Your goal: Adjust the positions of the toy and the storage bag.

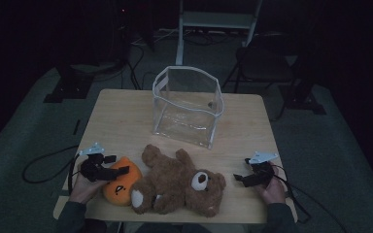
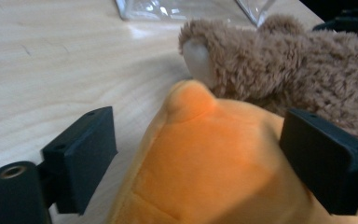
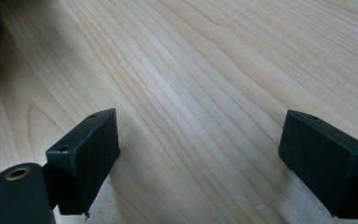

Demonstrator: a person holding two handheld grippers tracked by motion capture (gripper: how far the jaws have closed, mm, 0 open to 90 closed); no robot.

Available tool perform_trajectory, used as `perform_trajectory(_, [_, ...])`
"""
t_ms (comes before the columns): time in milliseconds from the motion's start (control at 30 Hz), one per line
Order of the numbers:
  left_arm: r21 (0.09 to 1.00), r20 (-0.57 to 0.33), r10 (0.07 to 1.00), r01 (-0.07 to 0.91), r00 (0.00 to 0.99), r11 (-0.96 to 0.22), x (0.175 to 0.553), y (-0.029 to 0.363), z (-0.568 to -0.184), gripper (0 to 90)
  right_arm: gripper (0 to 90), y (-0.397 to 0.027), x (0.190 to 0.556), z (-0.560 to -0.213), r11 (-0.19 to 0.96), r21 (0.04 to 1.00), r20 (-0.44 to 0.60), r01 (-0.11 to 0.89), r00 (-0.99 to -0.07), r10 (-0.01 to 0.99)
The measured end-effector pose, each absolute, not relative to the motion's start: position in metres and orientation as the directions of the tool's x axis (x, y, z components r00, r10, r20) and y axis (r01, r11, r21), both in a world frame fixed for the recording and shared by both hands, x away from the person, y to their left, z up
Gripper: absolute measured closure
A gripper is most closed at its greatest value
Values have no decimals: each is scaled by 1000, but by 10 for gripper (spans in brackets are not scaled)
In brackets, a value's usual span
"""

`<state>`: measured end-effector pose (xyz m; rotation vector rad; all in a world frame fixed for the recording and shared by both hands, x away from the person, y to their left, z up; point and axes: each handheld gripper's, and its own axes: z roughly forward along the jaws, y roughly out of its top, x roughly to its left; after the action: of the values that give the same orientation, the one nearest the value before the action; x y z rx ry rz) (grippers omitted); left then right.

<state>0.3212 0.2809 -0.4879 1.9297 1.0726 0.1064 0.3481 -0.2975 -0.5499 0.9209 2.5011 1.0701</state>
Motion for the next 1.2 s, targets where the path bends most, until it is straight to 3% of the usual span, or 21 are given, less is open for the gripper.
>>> perform_trajectory(133, [728, -335, 697, 644, 634, -235, 322, 282, -490, 127, 115, -298, 348, -550, 525, 722, 3, 450, -761, 648])
perform_trajectory(200, [728, -341, 679, 639, 650, -247, 322, 280, -491, 231, 114, -298, 348, -550, 525, 722, 3, 450, -761, 648])
perform_trajectory(533, [726, -311, 700, 636, 643, -262, 324, 277, -489, 502, 115, -298, 348, -550, 525, 723, 3, 450, -761, 648])
perform_trajectory(1200, [776, -229, 763, 587, 604, -232, 348, 282, -474, 527, 115, -298, 348, -550, 524, 724, 2, 449, -761, 648])
